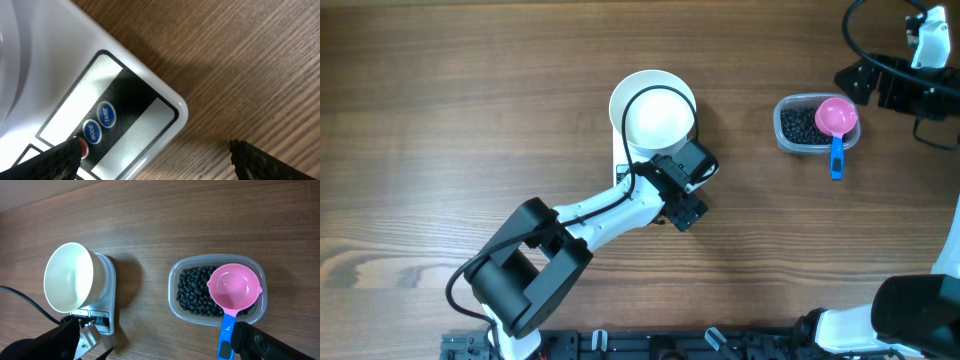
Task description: Scoop item into bowl and weigh 150g on scale
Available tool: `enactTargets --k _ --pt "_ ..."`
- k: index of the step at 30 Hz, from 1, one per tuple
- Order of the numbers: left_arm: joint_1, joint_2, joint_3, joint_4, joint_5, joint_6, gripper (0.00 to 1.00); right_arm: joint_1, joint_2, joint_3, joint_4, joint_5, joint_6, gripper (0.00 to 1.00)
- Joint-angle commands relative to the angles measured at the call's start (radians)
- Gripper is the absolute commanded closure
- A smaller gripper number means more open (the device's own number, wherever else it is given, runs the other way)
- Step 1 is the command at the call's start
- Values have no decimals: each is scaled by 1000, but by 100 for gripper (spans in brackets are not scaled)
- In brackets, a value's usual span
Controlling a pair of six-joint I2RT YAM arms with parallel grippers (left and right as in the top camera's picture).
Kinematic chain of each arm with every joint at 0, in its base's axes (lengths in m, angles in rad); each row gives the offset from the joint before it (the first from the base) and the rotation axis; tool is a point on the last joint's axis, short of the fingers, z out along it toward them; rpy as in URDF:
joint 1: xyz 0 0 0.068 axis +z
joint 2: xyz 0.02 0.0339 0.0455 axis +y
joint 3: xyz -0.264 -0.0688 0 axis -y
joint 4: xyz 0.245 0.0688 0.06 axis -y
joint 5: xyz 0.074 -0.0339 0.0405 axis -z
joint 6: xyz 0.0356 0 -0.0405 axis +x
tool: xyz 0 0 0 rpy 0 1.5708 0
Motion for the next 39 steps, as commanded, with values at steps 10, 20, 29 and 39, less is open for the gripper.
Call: enactTargets --k 10,20,29,39 --pt "15 71 -56 48 49 -1 0 2 10 -7 2 -12 7 0" --pt "11 -64 -56 64 54 -2 0 2 10 -7 2 -12 7 0" --pt "-3 -139 -56 21 54 -2 0 2 10 -7 2 -12 7 0" --pt "-5 -111 -56 -29 120 -2 0 2 10 -7 2 -12 7 0"
